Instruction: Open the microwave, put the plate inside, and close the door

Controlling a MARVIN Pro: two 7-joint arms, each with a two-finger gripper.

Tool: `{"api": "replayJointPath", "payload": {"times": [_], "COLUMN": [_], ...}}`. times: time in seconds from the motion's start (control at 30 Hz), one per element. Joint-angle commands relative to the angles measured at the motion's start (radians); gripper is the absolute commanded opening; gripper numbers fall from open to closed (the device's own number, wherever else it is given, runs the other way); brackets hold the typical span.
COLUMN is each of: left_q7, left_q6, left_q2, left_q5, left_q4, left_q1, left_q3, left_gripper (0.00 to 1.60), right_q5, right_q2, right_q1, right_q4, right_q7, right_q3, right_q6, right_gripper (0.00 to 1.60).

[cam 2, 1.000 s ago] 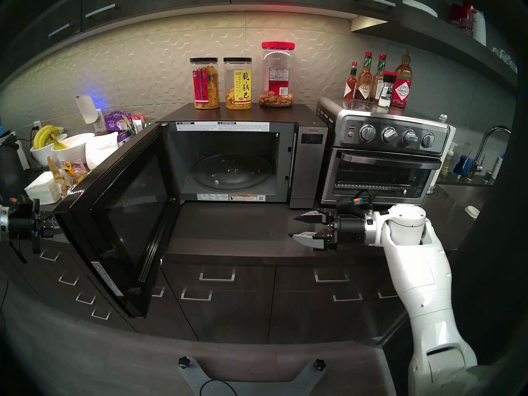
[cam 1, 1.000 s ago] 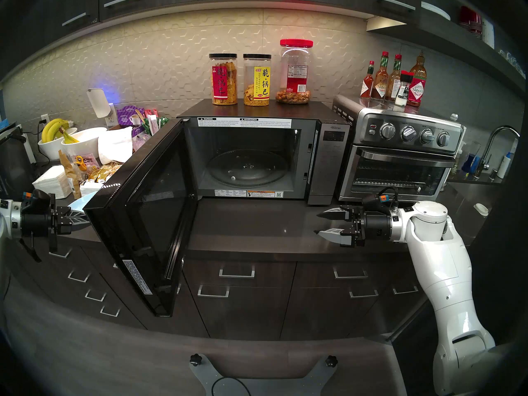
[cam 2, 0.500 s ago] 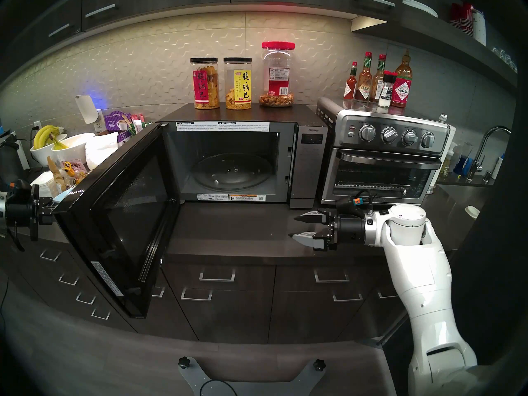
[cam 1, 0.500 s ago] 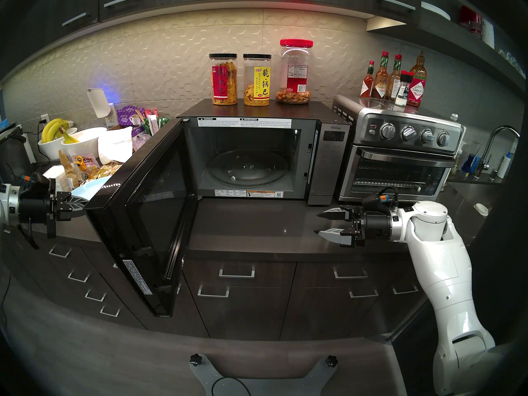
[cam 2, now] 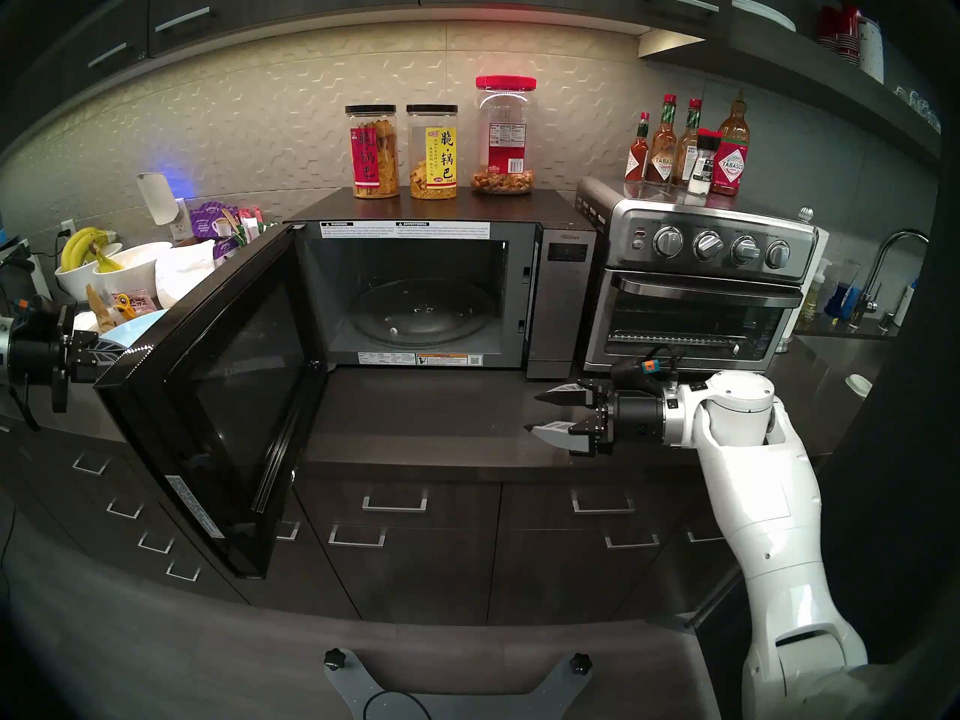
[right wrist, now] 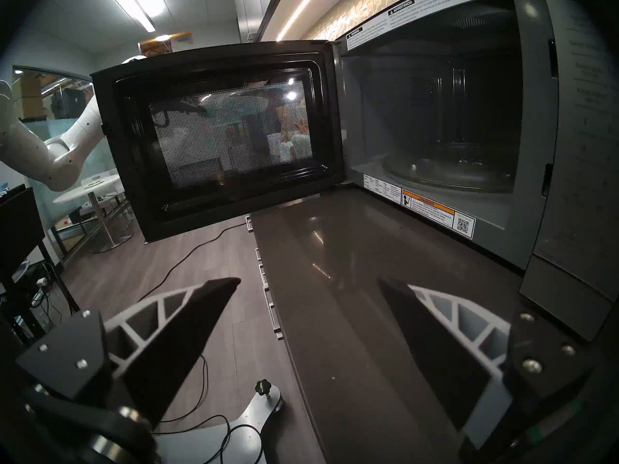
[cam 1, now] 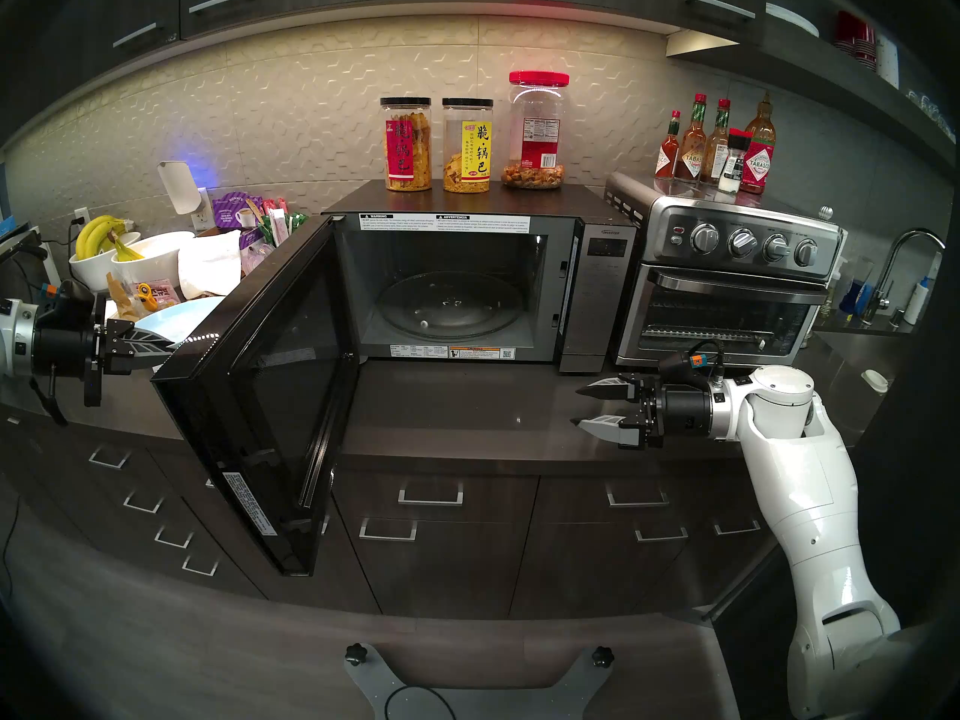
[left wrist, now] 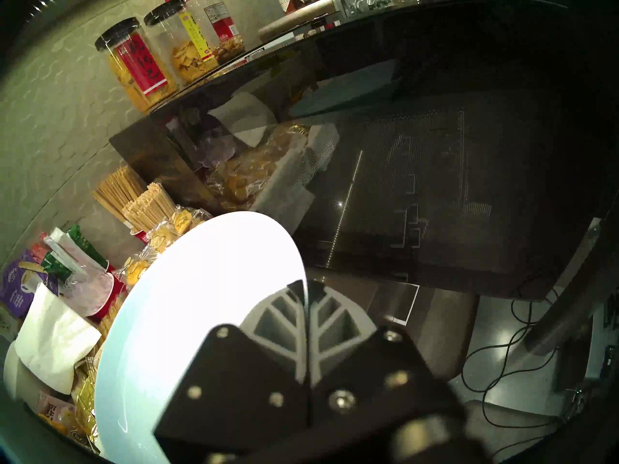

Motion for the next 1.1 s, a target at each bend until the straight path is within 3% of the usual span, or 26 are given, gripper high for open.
{"api": "replayJointPath", "payload": {"times": [0.0, 0.37, 0.67, 0.9, 1.07], "left_q7": [0.002, 0.002, 0.002, 0.002, 0.002], "left_q6": [0.034, 0.091, 0.122, 0.167, 0.183], "left_q2": [0.062, 0.089, 0.109, 0.164, 0.192], "left_q5": [-0.021, -0.024, -0.047, -0.088, -0.121], "left_q4": [-0.038, -0.097, -0.154, -0.186, -0.196], "left_q1": [-0.041, -0.037, 0.017, 0.047, 0.069], "left_q3": [-0.003, -0.039, -0.116, -0.189, -0.200], "left_gripper": [0.00, 0.00, 0.00, 0.00, 0.00], "right_q5": [0.008, 0.008, 0.008, 0.008, 0.008], "right_q2": [0.002, 0.002, 0.002, 0.002, 0.002], "right_q1": [0.014, 0.014, 0.014, 0.014, 0.014], "right_q4": [-0.010, -0.010, -0.010, -0.010, -0.010], "right_q7": [0.011, 0.012, 0.012, 0.011, 0.012], "right_q3": [0.002, 0.002, 0.002, 0.002, 0.002], "right_q6": [0.001, 0.001, 0.001, 0.001, 0.001], "right_gripper": [1.60, 1.60, 1.60, 1.60, 1.60]}}
